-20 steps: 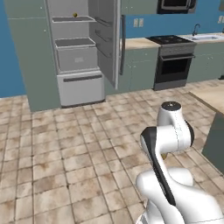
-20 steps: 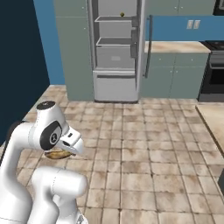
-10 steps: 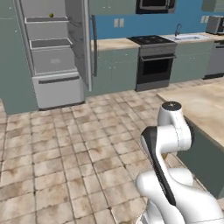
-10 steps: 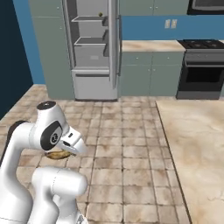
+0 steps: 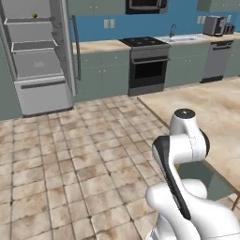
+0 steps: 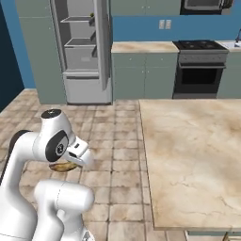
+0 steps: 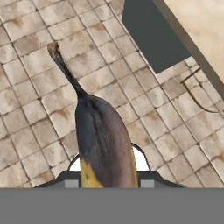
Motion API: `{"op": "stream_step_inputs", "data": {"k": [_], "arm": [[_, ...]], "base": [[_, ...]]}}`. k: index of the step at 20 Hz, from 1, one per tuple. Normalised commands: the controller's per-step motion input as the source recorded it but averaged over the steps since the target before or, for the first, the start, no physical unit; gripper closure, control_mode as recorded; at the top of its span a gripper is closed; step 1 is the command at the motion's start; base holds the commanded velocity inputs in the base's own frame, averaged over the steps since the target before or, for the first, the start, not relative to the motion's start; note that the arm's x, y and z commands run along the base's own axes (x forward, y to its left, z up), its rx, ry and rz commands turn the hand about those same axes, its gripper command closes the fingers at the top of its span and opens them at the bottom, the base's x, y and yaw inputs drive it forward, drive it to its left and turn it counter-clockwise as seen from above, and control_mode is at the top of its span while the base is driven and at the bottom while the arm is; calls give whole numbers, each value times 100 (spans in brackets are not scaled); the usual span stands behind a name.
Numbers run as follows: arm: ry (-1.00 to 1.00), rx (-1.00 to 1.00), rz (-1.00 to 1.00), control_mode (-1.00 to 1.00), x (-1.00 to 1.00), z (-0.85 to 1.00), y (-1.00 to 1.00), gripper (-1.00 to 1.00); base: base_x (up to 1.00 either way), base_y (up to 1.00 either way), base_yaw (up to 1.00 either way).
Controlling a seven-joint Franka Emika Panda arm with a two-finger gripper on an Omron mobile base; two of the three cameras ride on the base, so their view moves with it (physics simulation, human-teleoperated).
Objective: Pick up the banana and peach from the fridge and place one fruit on each plate on the dining counter.
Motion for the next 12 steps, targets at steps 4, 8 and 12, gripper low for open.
{"op": "stream_step_inputs", "data": {"k": [4, 8, 12], "arm": [[0, 0, 0, 100, 0, 0, 0, 100], [0, 0, 0, 100, 0, 0, 0, 100], [0, 0, 0, 100, 0, 0, 0, 100]], "base": [[-84, -34, -12], [-55, -30, -13], [-15, -52, -7]]}}
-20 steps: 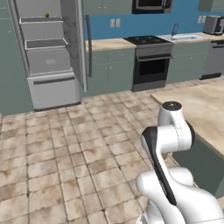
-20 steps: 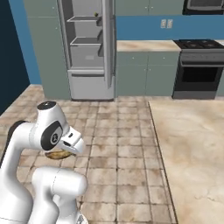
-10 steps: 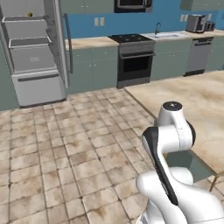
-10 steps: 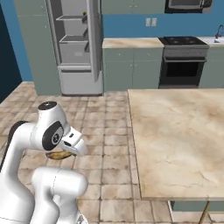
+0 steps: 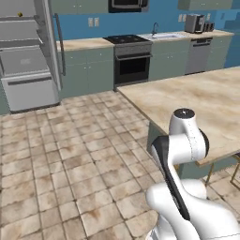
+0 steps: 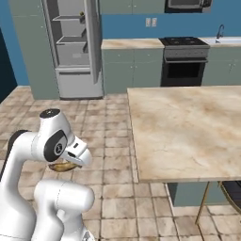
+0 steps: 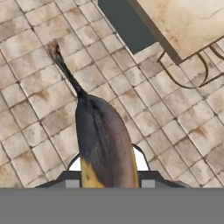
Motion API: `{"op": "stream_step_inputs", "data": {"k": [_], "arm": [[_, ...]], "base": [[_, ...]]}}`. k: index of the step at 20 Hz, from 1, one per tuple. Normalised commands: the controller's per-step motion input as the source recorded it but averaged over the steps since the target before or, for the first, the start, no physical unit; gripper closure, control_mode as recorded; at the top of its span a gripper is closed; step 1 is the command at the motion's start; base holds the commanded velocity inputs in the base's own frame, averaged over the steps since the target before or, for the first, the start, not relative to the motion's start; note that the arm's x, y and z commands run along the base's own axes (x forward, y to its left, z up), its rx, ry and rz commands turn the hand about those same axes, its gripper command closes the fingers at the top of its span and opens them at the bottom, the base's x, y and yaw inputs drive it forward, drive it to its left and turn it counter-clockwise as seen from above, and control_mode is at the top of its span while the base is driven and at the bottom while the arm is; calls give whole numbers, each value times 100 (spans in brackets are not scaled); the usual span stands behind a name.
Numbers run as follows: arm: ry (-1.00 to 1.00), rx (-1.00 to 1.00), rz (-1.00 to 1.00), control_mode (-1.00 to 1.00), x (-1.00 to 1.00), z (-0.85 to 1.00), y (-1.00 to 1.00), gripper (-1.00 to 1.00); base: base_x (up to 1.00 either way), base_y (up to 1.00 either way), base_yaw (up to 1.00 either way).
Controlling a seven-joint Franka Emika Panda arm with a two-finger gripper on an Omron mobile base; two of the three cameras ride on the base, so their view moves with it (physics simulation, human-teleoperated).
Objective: Pick up the banana and peach from the fridge and place one fruit on each plate on the dining counter.
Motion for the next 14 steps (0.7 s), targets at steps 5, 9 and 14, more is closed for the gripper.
{"op": "stream_step_inputs", "data": {"k": [5, 9, 14], "arm": [[0, 0, 0, 100, 0, 0, 0, 100], [0, 0, 0, 100, 0, 0, 0, 100], [0, 0, 0, 100, 0, 0, 0, 100]], "base": [[0, -65, -4], [0, -69, -3], [-4, -58, 0]]}}
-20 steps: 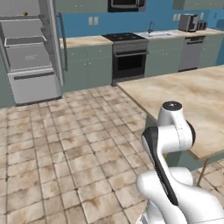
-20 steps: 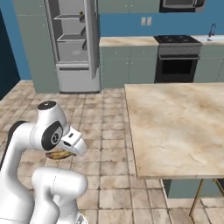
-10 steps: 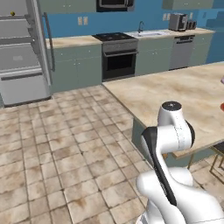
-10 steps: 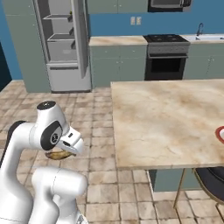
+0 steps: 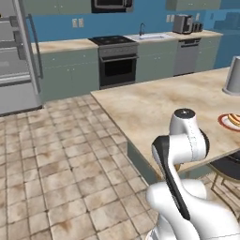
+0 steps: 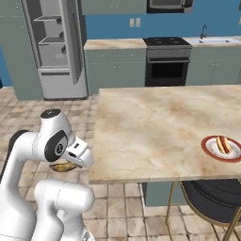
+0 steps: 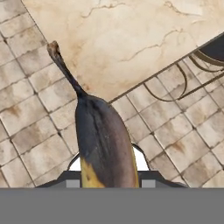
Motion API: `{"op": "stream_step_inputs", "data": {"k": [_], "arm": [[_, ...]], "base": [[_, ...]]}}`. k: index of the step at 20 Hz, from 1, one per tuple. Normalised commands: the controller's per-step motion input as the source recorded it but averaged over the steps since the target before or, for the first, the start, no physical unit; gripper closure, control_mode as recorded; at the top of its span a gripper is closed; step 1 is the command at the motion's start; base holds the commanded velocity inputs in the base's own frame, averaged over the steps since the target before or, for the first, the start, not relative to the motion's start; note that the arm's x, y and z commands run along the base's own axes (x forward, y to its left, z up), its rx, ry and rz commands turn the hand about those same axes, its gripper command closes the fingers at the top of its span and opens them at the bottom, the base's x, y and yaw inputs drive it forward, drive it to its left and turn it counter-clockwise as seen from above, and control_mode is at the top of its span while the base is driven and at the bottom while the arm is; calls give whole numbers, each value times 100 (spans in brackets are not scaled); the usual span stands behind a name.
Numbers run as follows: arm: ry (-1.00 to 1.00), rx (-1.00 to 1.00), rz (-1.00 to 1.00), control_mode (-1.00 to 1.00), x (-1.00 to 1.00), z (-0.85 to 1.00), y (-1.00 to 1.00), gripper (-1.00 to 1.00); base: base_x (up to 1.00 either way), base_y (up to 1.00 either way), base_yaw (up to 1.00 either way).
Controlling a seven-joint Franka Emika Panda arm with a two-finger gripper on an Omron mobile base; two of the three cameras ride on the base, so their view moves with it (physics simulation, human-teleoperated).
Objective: Pick up the banana and peach from the fridge and place one fruit on each plate on the dining counter.
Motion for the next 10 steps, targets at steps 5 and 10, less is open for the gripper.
{"op": "stream_step_inputs", "data": {"k": [5, 10], "arm": [[0, 0, 0, 100, 0, 0, 0, 100], [0, 0, 0, 100, 0, 0, 0, 100]], "base": [[-11, -58, 0], [-14, -60, 6]]}}
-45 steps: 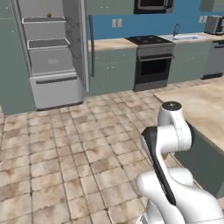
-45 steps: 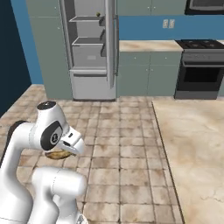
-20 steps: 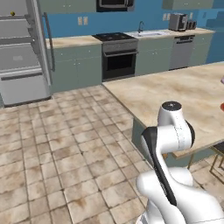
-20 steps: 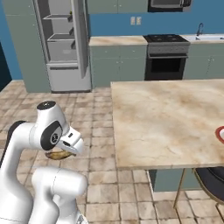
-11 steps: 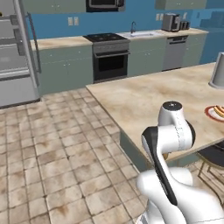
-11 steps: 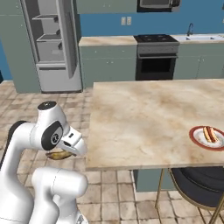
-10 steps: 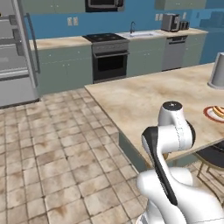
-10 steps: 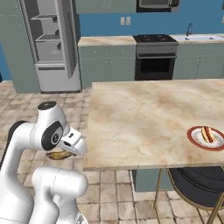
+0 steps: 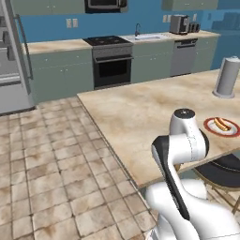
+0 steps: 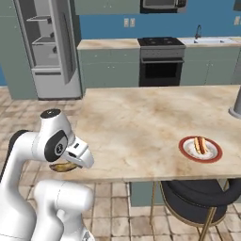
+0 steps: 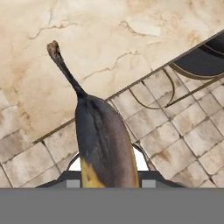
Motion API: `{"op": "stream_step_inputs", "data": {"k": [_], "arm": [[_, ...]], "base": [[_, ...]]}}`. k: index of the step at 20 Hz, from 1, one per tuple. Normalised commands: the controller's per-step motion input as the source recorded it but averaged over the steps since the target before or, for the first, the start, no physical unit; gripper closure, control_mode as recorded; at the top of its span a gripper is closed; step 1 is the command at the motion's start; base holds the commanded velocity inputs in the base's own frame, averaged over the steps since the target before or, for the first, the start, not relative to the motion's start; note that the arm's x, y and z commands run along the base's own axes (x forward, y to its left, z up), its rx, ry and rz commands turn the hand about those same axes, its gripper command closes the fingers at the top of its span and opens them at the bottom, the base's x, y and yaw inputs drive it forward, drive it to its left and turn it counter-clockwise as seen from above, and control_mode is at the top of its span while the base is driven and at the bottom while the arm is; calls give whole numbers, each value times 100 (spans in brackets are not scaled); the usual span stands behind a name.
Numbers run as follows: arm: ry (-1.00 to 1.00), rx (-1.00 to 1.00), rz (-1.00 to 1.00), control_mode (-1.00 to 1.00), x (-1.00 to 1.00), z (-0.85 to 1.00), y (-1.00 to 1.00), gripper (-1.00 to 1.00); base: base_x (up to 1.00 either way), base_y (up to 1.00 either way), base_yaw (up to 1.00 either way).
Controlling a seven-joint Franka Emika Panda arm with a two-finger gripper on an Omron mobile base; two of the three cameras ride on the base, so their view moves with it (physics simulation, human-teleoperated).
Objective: Pick up the banana and peach from the fridge and place one fruit on each plate on the dining counter.
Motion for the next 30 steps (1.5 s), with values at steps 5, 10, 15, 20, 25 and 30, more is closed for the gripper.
{"op": "stream_step_inputs", "data": {"k": [5, 10, 15, 20, 25, 30], "arm": [[0, 0, 0, 100, 0, 0, 0, 100], [0, 0, 0, 100, 0, 0, 0, 100], [0, 0, 0, 100, 0, 0, 0, 100], [0, 0, 0, 100, 0, 0, 0, 100], [0, 0, 0, 100, 0, 0, 0, 100], [0, 0, 0, 100, 0, 0, 0, 100]], "base": [[-21, -62, 13], [-14, -48, 21], [0, -43, 22], [0, -49, 19], [0, -52, 13], [0, -46, 4]]}}
